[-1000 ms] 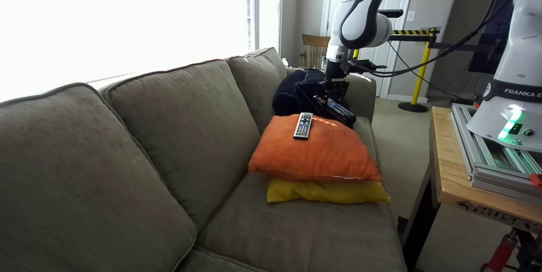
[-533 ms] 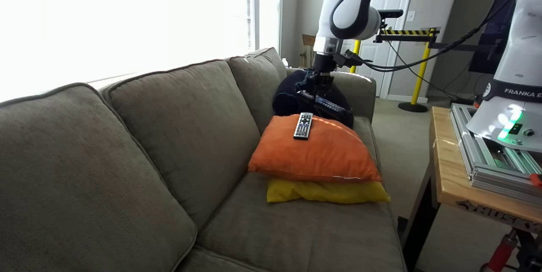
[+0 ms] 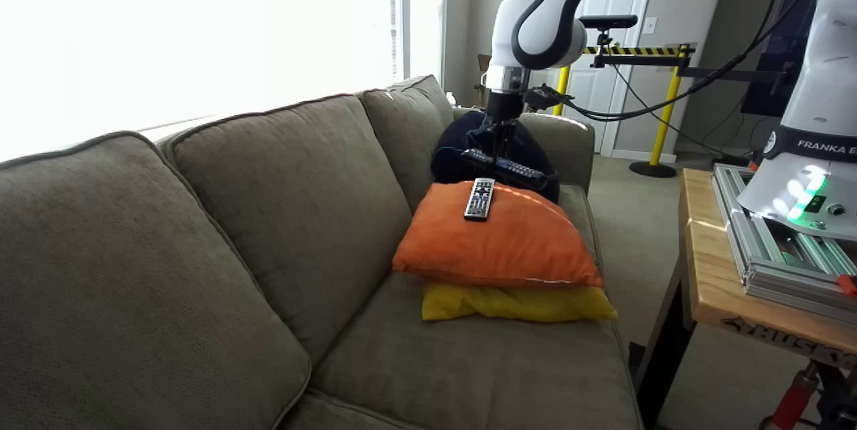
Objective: Put the black remote controller on the grey remote controller
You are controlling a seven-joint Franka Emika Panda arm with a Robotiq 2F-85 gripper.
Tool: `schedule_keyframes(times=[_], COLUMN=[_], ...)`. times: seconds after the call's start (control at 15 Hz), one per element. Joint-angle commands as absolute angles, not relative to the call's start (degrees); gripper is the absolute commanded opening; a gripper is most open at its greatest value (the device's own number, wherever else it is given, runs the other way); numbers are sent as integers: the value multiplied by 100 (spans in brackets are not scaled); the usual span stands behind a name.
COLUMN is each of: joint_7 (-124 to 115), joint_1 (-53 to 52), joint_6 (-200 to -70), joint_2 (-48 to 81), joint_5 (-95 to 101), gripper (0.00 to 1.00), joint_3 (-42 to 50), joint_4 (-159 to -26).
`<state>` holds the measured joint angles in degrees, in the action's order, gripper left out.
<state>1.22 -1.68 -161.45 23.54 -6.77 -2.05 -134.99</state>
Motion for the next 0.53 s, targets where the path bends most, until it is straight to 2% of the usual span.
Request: schedule_keyframes(times=[0.0, 0.07, 0.47], joint_7=[72, 72, 467], joint_1=[-114, -116, -101], joint_6=[-16138, -16138, -16150], joint_2=[2361, 2362, 2624], joint_5=[-607, -605, -250], gripper=[56, 31, 31], joint_3=[-255, -255, -226], joint_4=[-13485, -13477, -13097])
